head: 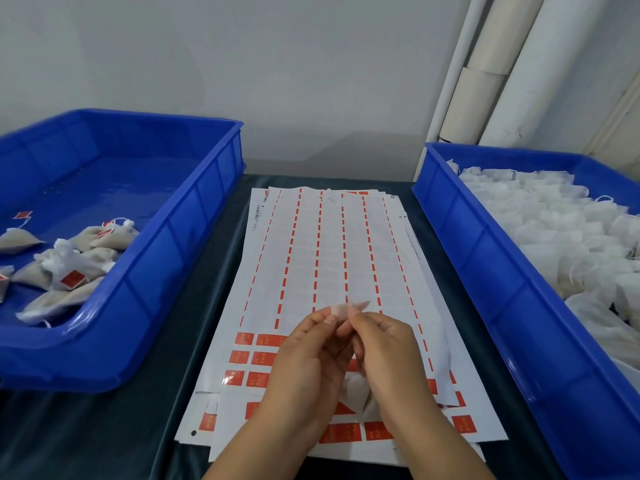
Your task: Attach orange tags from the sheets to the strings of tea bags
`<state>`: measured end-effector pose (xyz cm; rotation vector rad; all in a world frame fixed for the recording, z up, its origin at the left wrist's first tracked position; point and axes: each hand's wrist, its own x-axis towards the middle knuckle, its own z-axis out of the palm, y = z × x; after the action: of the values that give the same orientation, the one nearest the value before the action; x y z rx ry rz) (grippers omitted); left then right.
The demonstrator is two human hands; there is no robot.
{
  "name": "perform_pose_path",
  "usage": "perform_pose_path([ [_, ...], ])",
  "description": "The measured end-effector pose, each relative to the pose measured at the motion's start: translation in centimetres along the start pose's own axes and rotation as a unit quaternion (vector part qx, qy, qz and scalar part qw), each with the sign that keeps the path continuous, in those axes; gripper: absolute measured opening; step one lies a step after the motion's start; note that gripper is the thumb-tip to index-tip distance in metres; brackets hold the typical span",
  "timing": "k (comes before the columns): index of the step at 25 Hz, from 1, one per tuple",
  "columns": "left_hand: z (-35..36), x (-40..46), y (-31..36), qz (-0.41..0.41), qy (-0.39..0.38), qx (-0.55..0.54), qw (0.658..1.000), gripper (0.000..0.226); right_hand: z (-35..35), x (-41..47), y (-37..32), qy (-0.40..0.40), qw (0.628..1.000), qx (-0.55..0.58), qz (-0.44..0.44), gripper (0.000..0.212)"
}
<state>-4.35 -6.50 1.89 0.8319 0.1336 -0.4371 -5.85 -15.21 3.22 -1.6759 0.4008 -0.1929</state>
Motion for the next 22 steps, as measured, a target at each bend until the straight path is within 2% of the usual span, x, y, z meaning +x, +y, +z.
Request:
perform_pose_path([
  [4, -0.3, -0.2, 0.5, 0.005, -0.049, -0.002, 0.999, 0.026, -0.2, 0.6, 0.4, 0.019, 0.999, -0.043, 0.015, 0.04],
  [7, -0.1, 0.4, 0.6, -0.004, 0.001, 0.07, 0.998, 0.022, 0.0, 0.3, 0.8, 0.01, 0.997, -0.075, -0.02, 0.035],
  [14, 0.2, 1.1, 0.9, -0.037, 0.069, 0.104, 0.992, 0.017, 0.1, -0.2, 1.2, 0.015, 0.984, -0.161, -0.074, 0.031],
  [19, 0.6, 1.0, 1.1, -0.061, 0.096, 0.044, 0.993, 0.018, 0.0, -0.5, 1.1, -0.012, 0.994, -0.104, -0.015, 0.036],
  [22, 0.7, 0.9, 1.2, -0.078, 0.101, 0.01, 0.992, 0.016, -0.2, -0.3, 1.0, -0.001, 0.997, -0.075, 0.028, 0.029],
])
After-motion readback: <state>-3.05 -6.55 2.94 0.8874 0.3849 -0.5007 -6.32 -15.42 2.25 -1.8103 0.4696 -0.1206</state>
